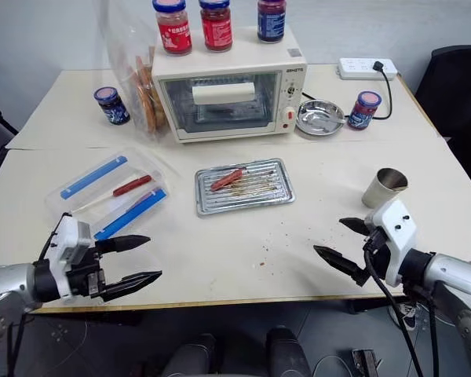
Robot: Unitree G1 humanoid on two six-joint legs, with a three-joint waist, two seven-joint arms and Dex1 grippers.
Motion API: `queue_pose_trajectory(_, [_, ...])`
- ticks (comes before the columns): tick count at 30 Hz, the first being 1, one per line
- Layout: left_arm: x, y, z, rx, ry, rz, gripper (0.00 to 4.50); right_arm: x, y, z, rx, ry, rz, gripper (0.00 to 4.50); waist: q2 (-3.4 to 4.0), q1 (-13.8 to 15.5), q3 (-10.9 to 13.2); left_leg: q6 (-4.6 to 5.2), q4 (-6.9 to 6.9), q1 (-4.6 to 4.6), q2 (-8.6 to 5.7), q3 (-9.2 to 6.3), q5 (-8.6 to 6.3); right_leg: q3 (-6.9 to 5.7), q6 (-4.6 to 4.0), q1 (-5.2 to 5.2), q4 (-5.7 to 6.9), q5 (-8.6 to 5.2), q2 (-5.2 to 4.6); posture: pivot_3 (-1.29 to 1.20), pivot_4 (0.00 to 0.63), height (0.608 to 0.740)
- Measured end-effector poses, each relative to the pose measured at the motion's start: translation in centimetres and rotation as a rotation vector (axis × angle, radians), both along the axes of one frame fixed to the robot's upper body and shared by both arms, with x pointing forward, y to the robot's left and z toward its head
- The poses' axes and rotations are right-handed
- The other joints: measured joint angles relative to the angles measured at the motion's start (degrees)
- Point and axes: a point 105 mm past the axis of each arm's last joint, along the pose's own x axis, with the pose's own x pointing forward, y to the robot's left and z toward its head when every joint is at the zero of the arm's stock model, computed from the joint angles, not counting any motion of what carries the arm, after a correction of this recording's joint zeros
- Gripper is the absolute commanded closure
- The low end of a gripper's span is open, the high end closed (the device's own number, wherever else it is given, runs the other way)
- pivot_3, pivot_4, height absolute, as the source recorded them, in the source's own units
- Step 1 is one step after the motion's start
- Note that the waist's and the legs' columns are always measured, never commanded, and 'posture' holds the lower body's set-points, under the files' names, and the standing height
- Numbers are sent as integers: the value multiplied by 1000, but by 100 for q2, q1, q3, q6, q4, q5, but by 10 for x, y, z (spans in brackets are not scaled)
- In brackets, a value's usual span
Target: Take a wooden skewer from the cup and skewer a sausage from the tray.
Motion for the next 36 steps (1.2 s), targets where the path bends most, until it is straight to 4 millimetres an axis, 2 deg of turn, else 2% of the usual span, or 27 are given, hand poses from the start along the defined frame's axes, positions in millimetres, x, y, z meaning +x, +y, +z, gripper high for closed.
queue_pose_trajectory(10, [7, 1, 1, -17, -9, 37, 37, 4, 3, -1, -14, -8, -2, 0, 0, 69, 0, 0, 2, 0, -1, -1, 0, 0, 0, 2, -2, 0, -2, 0, 150, 740])
queue_pose_trajectory(13, [9, -3, 4, -77, 13, 29, 37, 6, 2, -3, -5, -2, -26, 0, -1, 71, 0, 0, 3, 0, -1, -2, 0, -2, 0, 3, -1, 0, -1, 0, 150, 740])
queue_pose_trajectory(19, [21, -11, 16, -108, -8, 1, 37, 12, -15, -5, 25, -6, -160, 0, 0, 74, 0, -9, 4, 0, -2, -2, 5, -2, 0, 3, 1, 0, -1, 0, 150, 740])
queue_pose_trajectory(21, [28, -17, 26, -144, -22, -34, 37, 15, -31, 0, 52, -43, -259, 0, 0, 97, 0, -14, 9, -3, -4, -6, 8, -5, 1, 4, 1, 1, -1, 0, 150, 740])
queue_pose_trajectory(24, [34, -30, 34, -167, -24, -117, 37, 17, -54, 3, 73, -78, -401, 0, 0, 82, 0, -14, 11, -3, -7, -6, 8, -4, 2, 5, 5, 1, -1, 0, 150, 740])
queue_pose_trajectory(28, [42, -59, 50, -185, -36, -299, 37, 21, -81, 6, 125, -126, -581, 0, 2, 74, -1, -16, 14, -2, -7, -5, 9, -4, 2, 5, 8, 1, 2, 0, 150, 740])
queue_pose_trajectory(31, [51, -83, 62, -211, -60, -398, 37, 24, -87, 9, 143, -165, -645, 0, 2, 49, -1, -18, 15, -3, -7, -3, 10, -3, 3, 3, 9, 1, 7, 0, 150, 740])
queue_pose_trajectory(36, [53, -110, 67, -225, -57, -524, 37, 34, -89, 20, 200, -255, -712, 0, 2, 30, -1, -18, 16, -2, -3, 2, 10, 2, 3, 0, 15, 1, 13, 0, 150, 740])
